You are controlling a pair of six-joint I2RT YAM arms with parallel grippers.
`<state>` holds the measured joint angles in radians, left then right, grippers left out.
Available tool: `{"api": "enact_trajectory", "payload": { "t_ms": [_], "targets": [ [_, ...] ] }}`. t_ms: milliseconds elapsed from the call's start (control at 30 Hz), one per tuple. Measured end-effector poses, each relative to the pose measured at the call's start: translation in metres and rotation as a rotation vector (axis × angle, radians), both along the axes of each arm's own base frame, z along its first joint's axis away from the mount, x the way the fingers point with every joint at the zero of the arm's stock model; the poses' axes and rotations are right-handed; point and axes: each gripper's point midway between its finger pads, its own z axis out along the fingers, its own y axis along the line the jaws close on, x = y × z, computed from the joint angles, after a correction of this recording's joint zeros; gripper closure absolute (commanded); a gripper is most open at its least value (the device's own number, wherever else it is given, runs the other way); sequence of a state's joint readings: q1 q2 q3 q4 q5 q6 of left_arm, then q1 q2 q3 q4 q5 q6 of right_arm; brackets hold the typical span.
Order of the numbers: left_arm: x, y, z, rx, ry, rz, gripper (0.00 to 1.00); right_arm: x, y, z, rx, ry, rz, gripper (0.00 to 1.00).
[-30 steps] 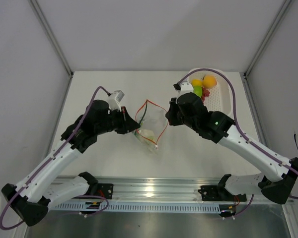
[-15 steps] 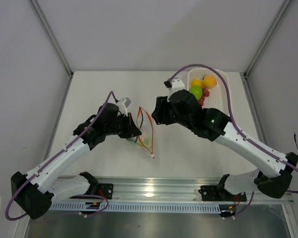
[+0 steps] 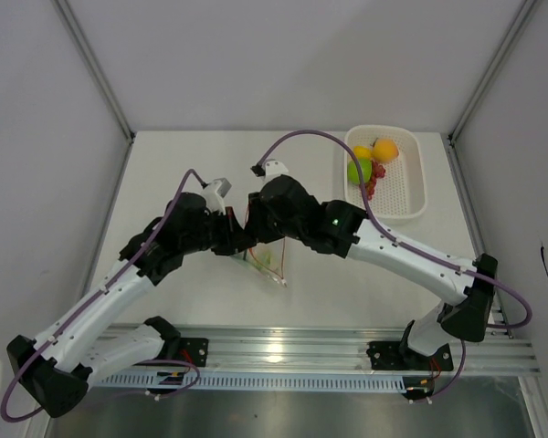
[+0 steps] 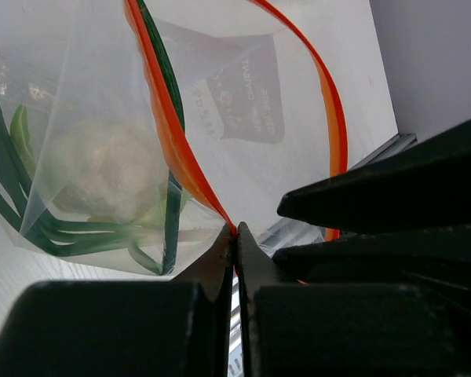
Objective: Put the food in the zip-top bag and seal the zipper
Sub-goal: Adjust the zipper food storage bag at the center of the board, then adjust the fake vegetable in the zipper food storage bag.
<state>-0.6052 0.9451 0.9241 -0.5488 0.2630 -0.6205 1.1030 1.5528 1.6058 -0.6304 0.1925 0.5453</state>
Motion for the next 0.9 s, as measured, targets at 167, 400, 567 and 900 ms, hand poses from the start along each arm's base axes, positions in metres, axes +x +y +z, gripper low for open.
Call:
{"api": "enact_trajectory", "payload": {
  "t_ms": [167, 400, 567, 900],
  "targets": [
    [-0.002, 0.005, 0.002, 0.006, -0.007, 0.014, 0.99, 0.004, 0.001, -0.006, 0.006, 0.031, -0.022, 0.66],
    [-0.002, 0.005, 0.001, 0.008, -0.007, 0.016, 0.99, 0.013, 0.002, -0.023, -0.018, 0.062, -0.052, 0.66],
    [-0.003, 0.006, 0.001, 0.011, -0.002, 0.016, 0.99, 0.020, 0.003, -0.035, -0.028, 0.083, -0.062, 0.66],
    [-0.004, 0.006, 0.000, 0.010, 0.002, 0.018, 0.99, 0.038, 0.008, -0.059, -0.055, 0.108, -0.079, 0.71]
  ]
}}
